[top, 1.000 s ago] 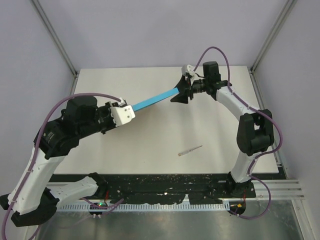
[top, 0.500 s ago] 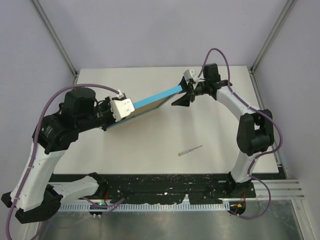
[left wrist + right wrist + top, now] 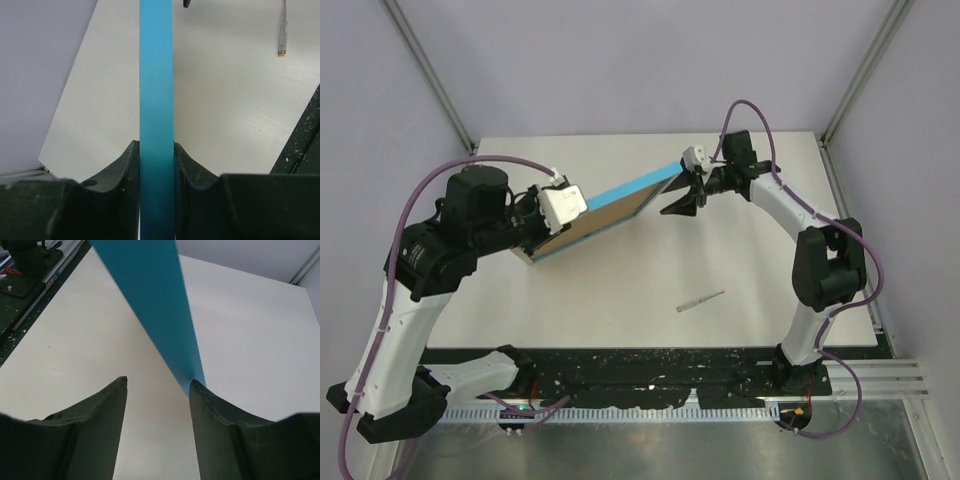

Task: Take the photo out of the frame
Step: Turn over the photo frame at the center of the board.

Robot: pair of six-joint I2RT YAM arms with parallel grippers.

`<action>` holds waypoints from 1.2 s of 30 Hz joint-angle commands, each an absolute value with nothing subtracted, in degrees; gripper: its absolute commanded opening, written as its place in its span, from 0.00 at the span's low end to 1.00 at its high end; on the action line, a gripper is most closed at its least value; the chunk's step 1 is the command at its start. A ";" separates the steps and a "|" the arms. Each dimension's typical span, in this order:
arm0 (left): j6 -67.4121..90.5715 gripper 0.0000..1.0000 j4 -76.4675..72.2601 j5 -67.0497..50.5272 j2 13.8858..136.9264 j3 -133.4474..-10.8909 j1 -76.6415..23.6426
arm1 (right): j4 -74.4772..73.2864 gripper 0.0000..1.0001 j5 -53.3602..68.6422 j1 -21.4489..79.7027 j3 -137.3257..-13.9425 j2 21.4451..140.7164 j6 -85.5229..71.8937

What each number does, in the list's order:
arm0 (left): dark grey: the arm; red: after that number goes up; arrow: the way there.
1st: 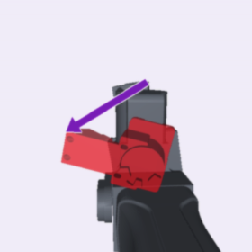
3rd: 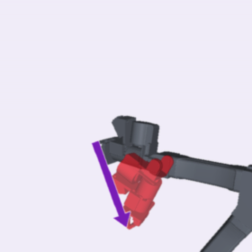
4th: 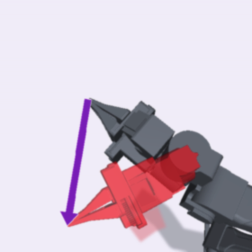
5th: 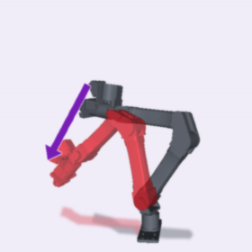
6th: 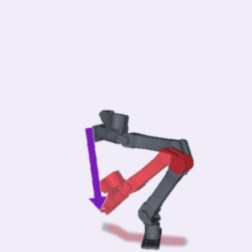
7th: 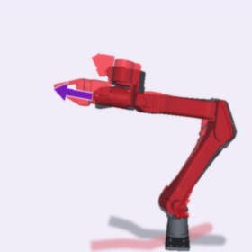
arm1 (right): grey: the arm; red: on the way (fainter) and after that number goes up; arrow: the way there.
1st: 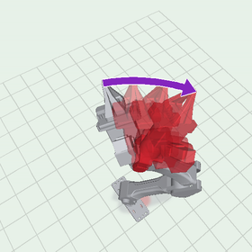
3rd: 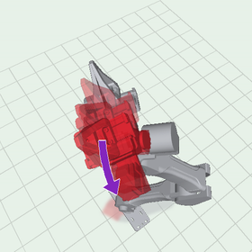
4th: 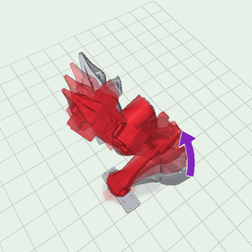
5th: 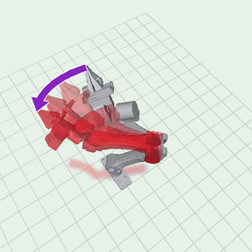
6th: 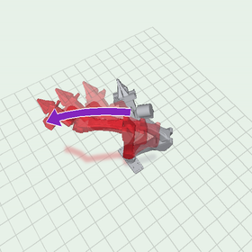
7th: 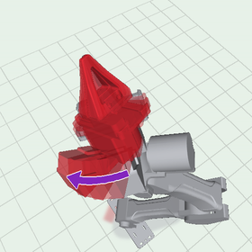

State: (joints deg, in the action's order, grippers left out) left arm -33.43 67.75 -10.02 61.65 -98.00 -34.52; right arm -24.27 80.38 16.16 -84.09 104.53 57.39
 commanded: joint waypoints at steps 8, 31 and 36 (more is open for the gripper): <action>-32.17 0.00 63.02 -14.85 60.64 -102.22 -33.58 | -16.51 0.57 78.21 16.96 -87.97 103.62 46.76; -25.75 0.00 57.66 -12.83 60.47 -98.70 -30.50 | -49.73 0.08 90.18 18.28 -97.38 103.62 74.61; -25.84 0.00 56.78 -11.69 59.77 -97.12 -30.06 | -53.87 0.08 87.02 18.28 -99.23 101.61 74.63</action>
State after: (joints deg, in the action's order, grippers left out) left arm -28.97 65.87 -14.76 60.18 -98.15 -31.35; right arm -44.80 81.71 17.19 -95.96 105.49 75.29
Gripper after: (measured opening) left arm 0.292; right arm 0.308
